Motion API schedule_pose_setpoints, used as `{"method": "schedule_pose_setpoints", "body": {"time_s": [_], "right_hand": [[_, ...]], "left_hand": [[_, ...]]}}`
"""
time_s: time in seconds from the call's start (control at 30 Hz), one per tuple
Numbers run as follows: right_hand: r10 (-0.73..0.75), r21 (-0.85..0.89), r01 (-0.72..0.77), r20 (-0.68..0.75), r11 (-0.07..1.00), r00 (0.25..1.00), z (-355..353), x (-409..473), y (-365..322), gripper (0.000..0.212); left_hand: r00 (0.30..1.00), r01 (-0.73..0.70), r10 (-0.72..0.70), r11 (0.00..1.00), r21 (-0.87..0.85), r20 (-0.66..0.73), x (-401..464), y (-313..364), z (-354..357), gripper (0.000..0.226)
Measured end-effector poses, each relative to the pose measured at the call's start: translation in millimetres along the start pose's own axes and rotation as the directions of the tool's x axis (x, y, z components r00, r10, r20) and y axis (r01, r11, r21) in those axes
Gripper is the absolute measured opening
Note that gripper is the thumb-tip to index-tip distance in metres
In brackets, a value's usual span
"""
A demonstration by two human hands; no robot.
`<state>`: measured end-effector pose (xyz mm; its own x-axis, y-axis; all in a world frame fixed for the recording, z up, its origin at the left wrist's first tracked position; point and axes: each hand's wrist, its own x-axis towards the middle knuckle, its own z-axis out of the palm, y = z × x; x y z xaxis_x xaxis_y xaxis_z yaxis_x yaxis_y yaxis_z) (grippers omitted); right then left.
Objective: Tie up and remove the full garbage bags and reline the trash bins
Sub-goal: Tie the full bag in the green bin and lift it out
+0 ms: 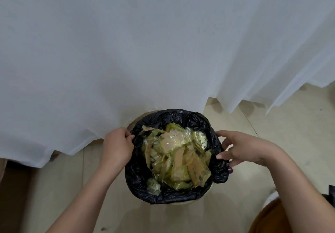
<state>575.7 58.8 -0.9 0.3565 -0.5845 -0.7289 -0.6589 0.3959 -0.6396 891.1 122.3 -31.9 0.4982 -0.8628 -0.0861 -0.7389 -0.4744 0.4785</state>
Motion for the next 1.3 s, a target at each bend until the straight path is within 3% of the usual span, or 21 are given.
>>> {"method": "schedule_pose_setpoints", "body": {"time_s": [0.2, 0.37, 0.43, 0.53, 0.63, 0.73, 0.87, 1.03, 1.13, 1.3], "right_hand": [[-0.074, -0.022, 0.071, -0.183, 0.997, 0.98, -7, -2, -4, 0.064], [-0.247, 0.091, 0.308, -0.406, 0.947, 0.88, -5, 0, -8, 0.049], [-0.318, 0.161, 0.428, -0.456, 0.889, 0.831, -2, -1, -13, 0.045], [-0.369, 0.231, 0.514, -0.469, 0.826, 0.803, 4, -2, -18, 0.043], [-0.325, 0.256, 0.477, -0.465, 0.841, 0.823, 3, -3, -18, 0.041], [-0.229, 0.259, 0.351, -0.404, 0.9, 0.886, -1, -6, -14, 0.035], [-0.126, 0.274, 0.238, -0.37, 0.932, 0.92, -3, -12, -13, 0.038], [-0.017, 0.16, 0.048, -0.191, 0.986, 0.981, -5, -20, -11, 0.038], [-0.05, 0.078, 0.078, -0.316, 0.994, 0.947, -6, -20, -13, 0.022], [-0.22, 0.136, 0.329, -0.504, 0.935, 0.835, 1, -15, -22, 0.011]], "left_hand": [[0.999, 0.028, -0.027, 0.998, -0.056, 0.021, -4, 2, -2, 0.023], [1.0, -0.009, 0.005, 0.962, -0.274, -0.016, -13, 19, -10, 0.021], [0.998, 0.054, -0.037, 0.893, -0.447, 0.045, -15, 24, -11, 0.017], [0.977, 0.206, -0.098, 0.671, -0.712, 0.19, -15, 27, -14, 0.021], [0.955, 0.291, -0.106, 0.513, -0.808, 0.276, -14, 26, -18, 0.021], [0.937, 0.348, -0.135, 0.44, -0.828, 0.322, -15, 25, -21, 0.018], [0.9, 0.429, -0.154, 0.484, -0.763, 0.409, -19, 22, -22, 0.034], [0.907, 0.4, -0.127, 0.554, -0.73, 0.401, -22, 19, -20, 0.012], [0.93, 0.365, -0.17, 0.536, -0.761, 0.325, -17, 16, -20, 0.017], [0.934, 0.353, -0.112, 0.446, -0.822, 0.34, -14, 17, -24, 0.016]]}}
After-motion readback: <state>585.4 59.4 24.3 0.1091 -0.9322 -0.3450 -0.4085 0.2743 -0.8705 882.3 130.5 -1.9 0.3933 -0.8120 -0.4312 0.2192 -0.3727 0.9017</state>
